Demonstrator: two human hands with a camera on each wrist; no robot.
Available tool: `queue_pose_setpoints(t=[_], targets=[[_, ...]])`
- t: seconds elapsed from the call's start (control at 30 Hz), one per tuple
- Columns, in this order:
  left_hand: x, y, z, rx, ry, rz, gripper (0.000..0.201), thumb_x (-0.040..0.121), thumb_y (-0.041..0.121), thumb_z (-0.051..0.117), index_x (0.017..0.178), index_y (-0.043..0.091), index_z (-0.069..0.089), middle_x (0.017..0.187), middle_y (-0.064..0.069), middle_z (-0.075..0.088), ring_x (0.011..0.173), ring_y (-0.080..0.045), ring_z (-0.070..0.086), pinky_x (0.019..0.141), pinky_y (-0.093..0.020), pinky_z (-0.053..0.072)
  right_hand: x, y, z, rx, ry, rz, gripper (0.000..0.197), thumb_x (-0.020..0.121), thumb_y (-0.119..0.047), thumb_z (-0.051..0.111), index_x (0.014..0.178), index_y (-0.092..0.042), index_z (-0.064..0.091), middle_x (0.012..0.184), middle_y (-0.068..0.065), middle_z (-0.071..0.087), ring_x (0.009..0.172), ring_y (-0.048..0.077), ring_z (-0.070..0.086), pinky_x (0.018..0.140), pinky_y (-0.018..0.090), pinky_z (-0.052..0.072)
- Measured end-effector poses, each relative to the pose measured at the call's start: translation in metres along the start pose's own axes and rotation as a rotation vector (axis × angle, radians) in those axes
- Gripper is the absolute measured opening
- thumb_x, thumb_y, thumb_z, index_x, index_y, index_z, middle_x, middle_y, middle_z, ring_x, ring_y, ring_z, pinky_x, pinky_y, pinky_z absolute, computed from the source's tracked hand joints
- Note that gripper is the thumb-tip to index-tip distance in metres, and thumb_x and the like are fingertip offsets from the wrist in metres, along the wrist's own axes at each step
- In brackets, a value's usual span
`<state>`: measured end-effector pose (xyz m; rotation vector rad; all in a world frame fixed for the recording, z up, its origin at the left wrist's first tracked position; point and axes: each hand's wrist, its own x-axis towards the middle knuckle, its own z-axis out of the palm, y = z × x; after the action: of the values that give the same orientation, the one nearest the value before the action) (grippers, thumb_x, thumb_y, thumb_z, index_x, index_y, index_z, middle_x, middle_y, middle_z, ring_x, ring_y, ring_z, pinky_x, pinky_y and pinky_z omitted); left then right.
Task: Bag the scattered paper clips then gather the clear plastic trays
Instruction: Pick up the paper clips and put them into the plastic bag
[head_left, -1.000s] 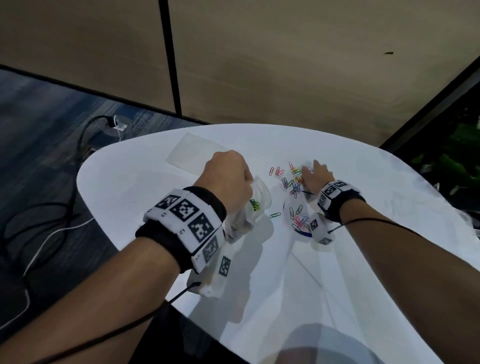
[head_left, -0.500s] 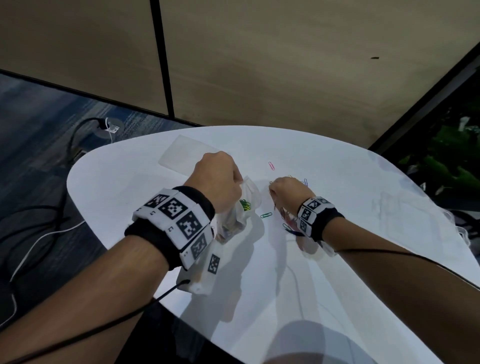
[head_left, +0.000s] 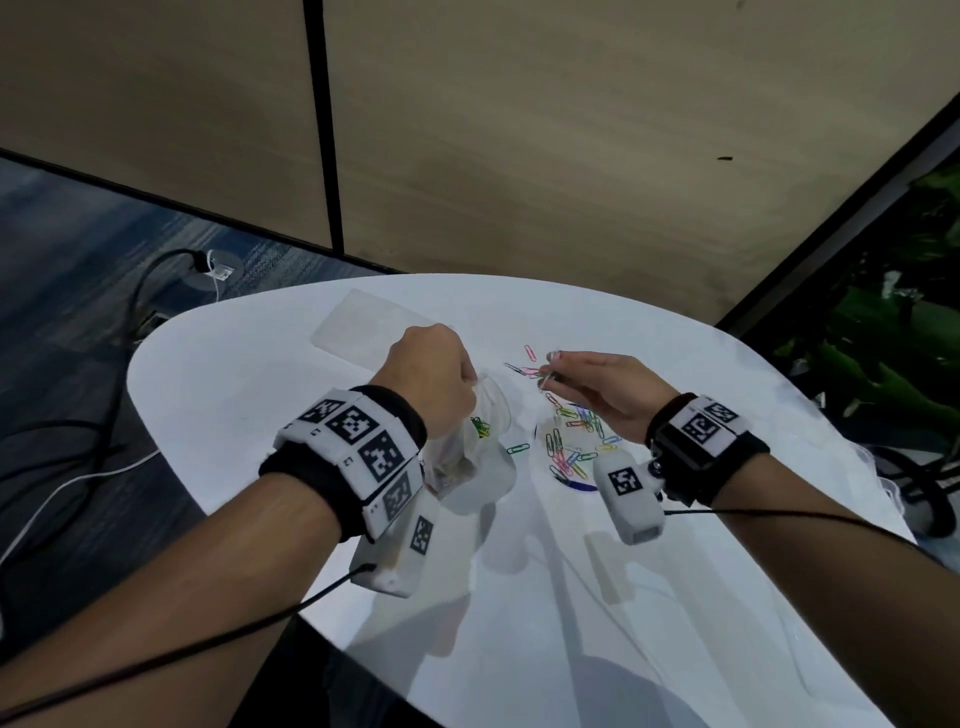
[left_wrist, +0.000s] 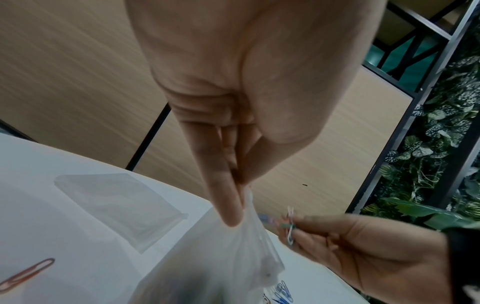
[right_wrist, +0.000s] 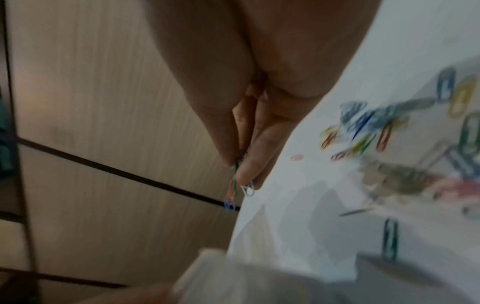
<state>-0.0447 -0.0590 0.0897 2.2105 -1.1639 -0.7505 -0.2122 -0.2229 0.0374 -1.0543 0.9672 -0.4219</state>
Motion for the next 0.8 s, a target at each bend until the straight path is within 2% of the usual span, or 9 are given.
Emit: queue_pose_setpoints(t=[0.17,0.27,0.37,0.47,0.5,0.57,0.67,0.73,0.8], targets=[[-0.002,0.001,-0.002,0.002,0.007,-0.012,0.021,0.088,0.004,0.058,0.097,0.010,0.077,0.074,-0.003,0.065,0.088,-0.029,0.072,0.085,-0.035,0.060,-0.033,-0.006,0.048,-0.025,-0.220,0.016,0.027,0.091,-0.003,0.063,0.113,0.013,0.063,0.103,0.015,0.071,0.093,0.019,0.071,0.079,0.019,0.057],[-0.002,0.001,-0.003,-0.003,0.022,-0.010,0.019,0.088,0.006,0.060,0.093,0.011,0.077,0.071,-0.004,0.065,0.086,-0.029,0.072,0.085,-0.036,0.060,-0.040,0.004,0.067,-0.216,-0.152,-0.095,0.020,0.080,0.001,0.074,0.098,0.008,0.069,0.089,0.018,0.072,0.077,0.025,0.071,0.077,0.028,0.060],[-0.002,0.000,-0.003,-0.019,0.013,-0.005,0.017,0.088,0.007,0.064,0.096,0.010,0.078,0.080,-0.007,0.068,0.087,-0.028,0.072,0.085,-0.037,0.060,-0.039,0.014,0.074,-0.573,-0.032,-0.326,0.011,0.076,-0.008,0.081,0.085,-0.004,0.076,0.077,0.008,0.076,0.068,0.019,0.074,0.073,0.028,0.061],[-0.002,-0.002,-0.003,-0.049,0.024,-0.004,0.019,0.090,0.005,0.059,0.099,0.009,0.076,0.090,-0.010,0.072,0.087,-0.028,0.073,0.085,-0.038,0.061,-0.038,0.014,0.077,-1.012,-0.155,-0.486,0.016,0.081,-0.011,0.074,0.095,-0.016,0.079,0.091,-0.004,0.078,0.078,0.002,0.071,0.078,0.013,0.054],[-0.002,-0.002,-0.003,-0.049,0.028,-0.006,0.020,0.090,0.005,0.059,0.100,0.009,0.075,0.088,-0.008,0.072,0.087,-0.028,0.073,0.086,-0.037,0.060,-0.035,0.011,0.075,-1.059,-0.230,-0.460,0.021,0.082,-0.009,0.071,0.100,-0.014,0.078,0.096,-0.003,0.077,0.083,0.001,0.071,0.081,0.013,0.053],[-0.002,-0.003,-0.004,-0.041,0.032,-0.010,0.021,0.090,0.005,0.058,0.100,0.010,0.075,0.077,-0.003,0.066,0.087,-0.027,0.073,0.086,-0.036,0.060,-0.030,-0.002,0.067,-0.953,-0.305,-0.363,0.021,0.085,0.000,0.064,0.100,-0.007,0.077,0.095,0.004,0.077,0.087,0.012,0.074,0.082,0.026,0.059],[-0.003,-0.004,-0.007,-0.028,0.012,-0.011,0.025,0.088,0.001,0.057,0.101,0.010,0.075,0.081,-0.004,0.068,0.087,-0.026,0.072,0.084,-0.034,0.060,-0.003,-0.025,0.045,-0.806,-0.146,-0.331,0.028,0.087,0.009,0.051,0.090,-0.002,0.077,0.088,0.015,0.075,0.085,0.023,0.074,0.077,0.038,0.062],[-0.003,-0.005,-0.008,-0.026,-0.001,-0.003,0.027,0.086,0.000,0.057,0.103,0.009,0.076,0.096,-0.009,0.072,0.091,-0.027,0.072,0.085,-0.034,0.060,0.029,-0.028,0.026,-1.099,-0.006,-0.411,0.033,0.090,0.001,0.049,0.100,-0.012,0.077,0.102,0.011,0.075,0.096,0.022,0.071,0.091,0.035,0.056],[-0.002,-0.006,-0.009,-0.018,-0.004,0.005,0.027,0.086,0.000,0.057,0.104,0.009,0.076,0.100,-0.011,0.073,0.093,-0.028,0.071,0.086,-0.034,0.059,0.058,-0.018,0.014,-1.510,-0.016,-0.435,0.032,0.097,-0.016,0.049,0.124,-0.021,0.066,0.134,0.006,0.062,0.122,0.022,0.058,0.108,0.030,0.039]])
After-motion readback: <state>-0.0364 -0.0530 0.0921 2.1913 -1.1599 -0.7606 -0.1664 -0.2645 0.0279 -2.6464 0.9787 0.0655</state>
